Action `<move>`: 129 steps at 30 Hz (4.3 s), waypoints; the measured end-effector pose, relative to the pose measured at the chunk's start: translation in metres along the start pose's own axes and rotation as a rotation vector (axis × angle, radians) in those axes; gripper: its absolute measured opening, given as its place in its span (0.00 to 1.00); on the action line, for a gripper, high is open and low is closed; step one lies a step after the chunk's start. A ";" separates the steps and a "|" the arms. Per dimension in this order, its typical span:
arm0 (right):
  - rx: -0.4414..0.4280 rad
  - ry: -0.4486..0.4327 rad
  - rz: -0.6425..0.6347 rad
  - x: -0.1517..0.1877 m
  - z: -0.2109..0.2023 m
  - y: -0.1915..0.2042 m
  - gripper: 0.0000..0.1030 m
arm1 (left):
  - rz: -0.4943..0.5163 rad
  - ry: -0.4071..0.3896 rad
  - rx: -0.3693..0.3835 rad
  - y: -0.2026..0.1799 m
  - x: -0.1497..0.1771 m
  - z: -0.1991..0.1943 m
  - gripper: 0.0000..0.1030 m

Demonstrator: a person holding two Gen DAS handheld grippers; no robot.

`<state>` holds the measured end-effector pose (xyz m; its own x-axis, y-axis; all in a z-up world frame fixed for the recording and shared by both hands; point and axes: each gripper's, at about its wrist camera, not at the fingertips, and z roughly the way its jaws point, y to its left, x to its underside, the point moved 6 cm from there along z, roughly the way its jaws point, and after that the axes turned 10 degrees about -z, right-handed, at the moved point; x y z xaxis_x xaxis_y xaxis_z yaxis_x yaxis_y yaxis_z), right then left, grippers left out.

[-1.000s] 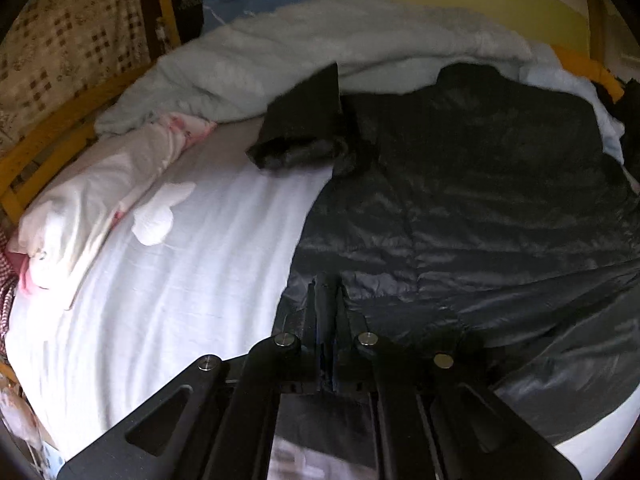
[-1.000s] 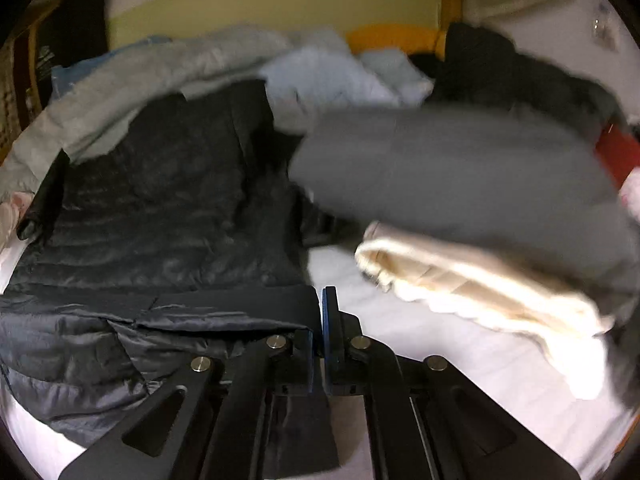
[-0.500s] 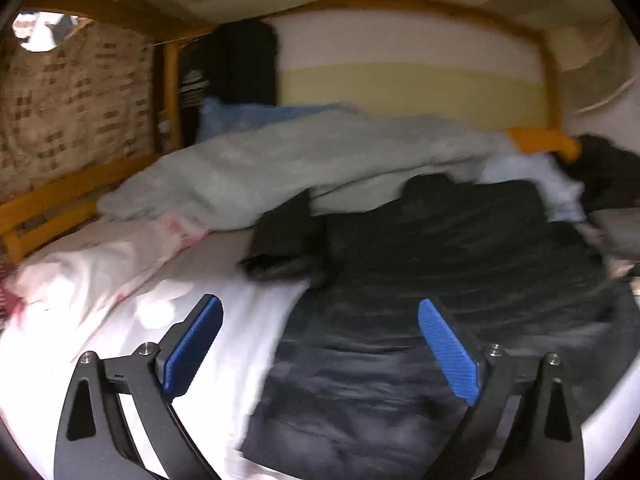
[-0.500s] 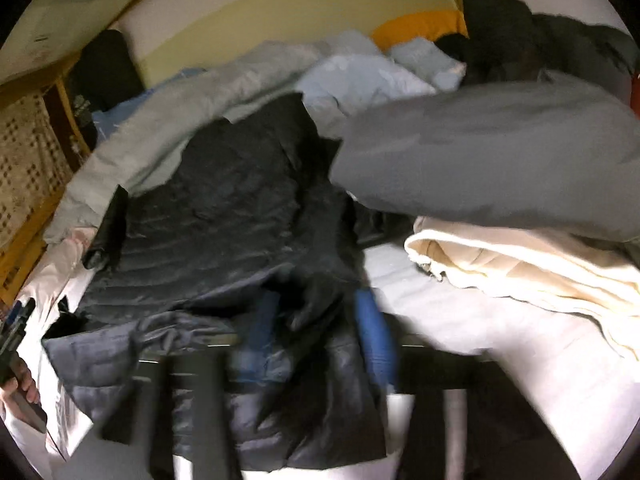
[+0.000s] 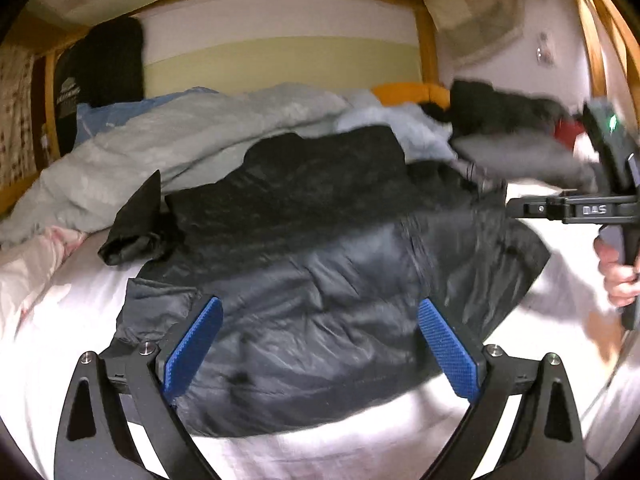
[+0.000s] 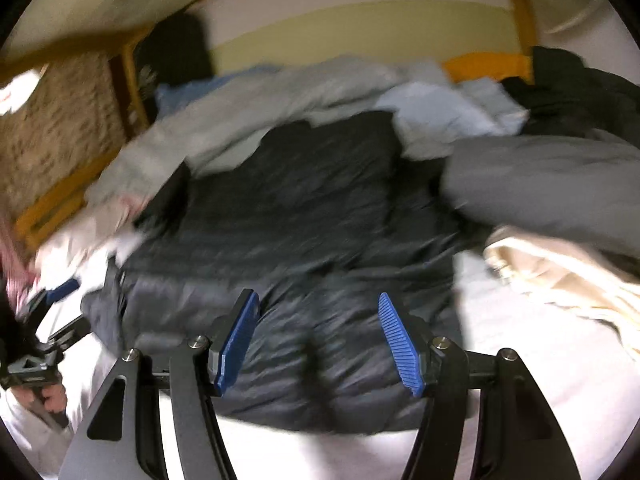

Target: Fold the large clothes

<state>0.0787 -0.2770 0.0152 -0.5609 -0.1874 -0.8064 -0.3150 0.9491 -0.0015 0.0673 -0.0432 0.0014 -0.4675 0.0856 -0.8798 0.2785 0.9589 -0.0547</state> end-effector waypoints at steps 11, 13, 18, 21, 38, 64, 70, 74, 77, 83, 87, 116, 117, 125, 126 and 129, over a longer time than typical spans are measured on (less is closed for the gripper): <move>0.060 0.165 -0.135 0.033 0.061 0.043 0.63 | -0.102 0.200 -0.183 0.037 0.036 0.069 0.95; 0.076 0.174 -0.106 0.031 0.069 0.035 0.63 | -0.165 0.238 -0.165 0.044 0.039 0.077 0.95; 0.044 0.202 -0.024 0.035 0.080 0.012 0.63 | -0.209 0.249 -0.180 0.055 0.040 0.079 0.95; 0.082 0.194 -0.057 0.033 0.075 0.011 0.63 | -0.212 0.232 -0.180 0.056 0.037 0.076 0.92; 0.203 0.231 0.010 0.018 0.084 -0.084 0.23 | -0.580 0.249 -0.425 0.216 0.031 0.083 0.62; 0.062 0.117 -0.446 0.035 0.016 0.088 0.51 | 0.026 0.278 -0.052 0.026 0.034 0.011 0.69; 0.109 0.196 -0.510 0.062 0.034 0.111 0.51 | 0.077 0.355 -0.091 0.020 0.052 0.019 0.70; 0.156 0.239 -0.527 0.068 0.043 0.106 0.51 | 0.093 0.413 -0.141 0.024 0.069 0.028 0.70; 0.175 0.249 -0.511 0.066 0.043 0.093 0.52 | 0.076 0.410 -0.212 0.039 0.069 0.035 0.70; 0.250 0.259 -0.441 0.060 0.044 0.062 0.53 | 0.026 0.411 -0.255 0.061 0.066 0.039 0.65; 0.311 0.250 -0.445 0.056 0.040 0.057 0.53 | 0.039 0.394 -0.296 0.063 0.067 0.033 0.65; 0.341 0.287 -0.258 0.053 0.040 0.012 0.62 | -0.160 0.250 -0.392 0.118 0.063 0.021 0.68; 0.334 0.292 -0.244 0.054 0.040 0.010 0.62 | -0.120 0.241 -0.387 0.111 0.062 0.018 0.68; 0.330 0.323 -0.254 0.060 0.040 0.010 0.63 | 0.150 0.225 -0.332 0.051 0.065 0.022 0.71; 0.330 0.326 -0.252 0.061 0.040 0.009 0.63 | 0.158 0.249 -0.363 0.056 0.070 0.030 0.71; 0.313 0.337 -0.240 0.063 0.040 0.008 0.60 | 0.143 0.244 -0.399 0.070 0.071 0.041 0.70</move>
<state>0.0715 -0.2706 -0.0594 -0.7324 -0.4314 -0.5268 -0.2500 0.8900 -0.3813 0.0880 0.0192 -0.0844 -0.6444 0.2395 -0.7262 0.0337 0.9577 0.2859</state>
